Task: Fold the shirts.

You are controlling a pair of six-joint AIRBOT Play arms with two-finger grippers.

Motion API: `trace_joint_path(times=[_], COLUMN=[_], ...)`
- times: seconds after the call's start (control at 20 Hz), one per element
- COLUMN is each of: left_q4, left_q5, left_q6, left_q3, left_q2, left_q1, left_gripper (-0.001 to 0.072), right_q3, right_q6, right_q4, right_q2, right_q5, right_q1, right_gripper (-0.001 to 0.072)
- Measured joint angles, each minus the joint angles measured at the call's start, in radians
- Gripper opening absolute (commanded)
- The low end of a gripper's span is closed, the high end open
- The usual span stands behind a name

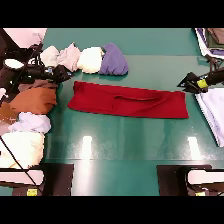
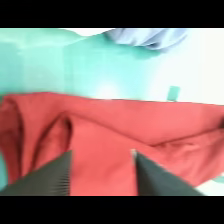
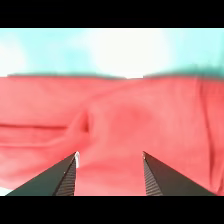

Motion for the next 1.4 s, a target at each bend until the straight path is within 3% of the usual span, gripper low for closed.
trace_joint_path(times=[0.05,0.15,0.2,0.25,0.4,0.45,0.5,0.8,0.85,0.95,1.05,1.4], left_q4=[-0.004,-0.007,-0.008,-0.007,0.003,0.021,0.039,0.141,0.148,0.157,0.167,0.176], left_q5=[-0.031,-0.101,-0.117,-0.134,-0.169,-0.169,-0.168,-0.161,-0.160,-0.153,-0.135,-0.089], left_q6=[0.002,0.010,0.011,0.013,0.015,0.009,-0.006,-0.104,-0.116,-0.135,-0.154,-0.191], left_q3=[0.013,0.031,0.037,0.041,0.047,0.048,0.049,0.050,0.050,0.050,0.053,0.219], left_q2=[-0.001,-0.003,-0.003,-0.004,-0.004,-0.004,-0.004,-0.004,-0.005,-0.005,-0.008,-0.161], left_q1=[0.000,-0.003,-0.008,-0.017,-0.075,-0.103,-0.129,-0.250,-0.259,-0.276,-0.293,-0.399], left_gripper=[0.0031,0.0022,0.0023,0.0022,0.0022,0.0023,0.0022,0.0022,0.0022,0.0022,0.0022,0.0022], right_q3=[0.005,-0.019,-0.042,-0.071,-0.153,-0.175,-0.190,-0.179,-0.168,-0.155,-0.150,-0.143], right_q6=[-0.024,-0.076,-0.101,-0.126,-0.175,-0.193,-0.211,-0.287,-0.291,-0.300,-0.320,-0.343], right_q4=[0.010,0.022,0.027,0.031,0.046,0.054,0.066,0.133,0.140,0.148,0.151,0.177], right_q2=[-0.002,0.008,0.016,0.021,0.010,-0.006,-0.024,-0.142,-0.156,-0.180,-0.196,-0.127], right_q5=[0.027,0.071,0.087,0.099,0.109,0.111,0.114,0.117,0.121,0.115,0.106,0.127], right_q1=[-0.025,-0.079,-0.107,-0.137,-0.218,-0.238,-0.252,-0.248,-0.240,-0.222,-0.202,-0.137], right_gripper=[0.0471,0.0495,0.0601,0.0649,0.0640,0.0580,0.0570,0.0570,0.0545,0.0338,0.0033,0.0020])
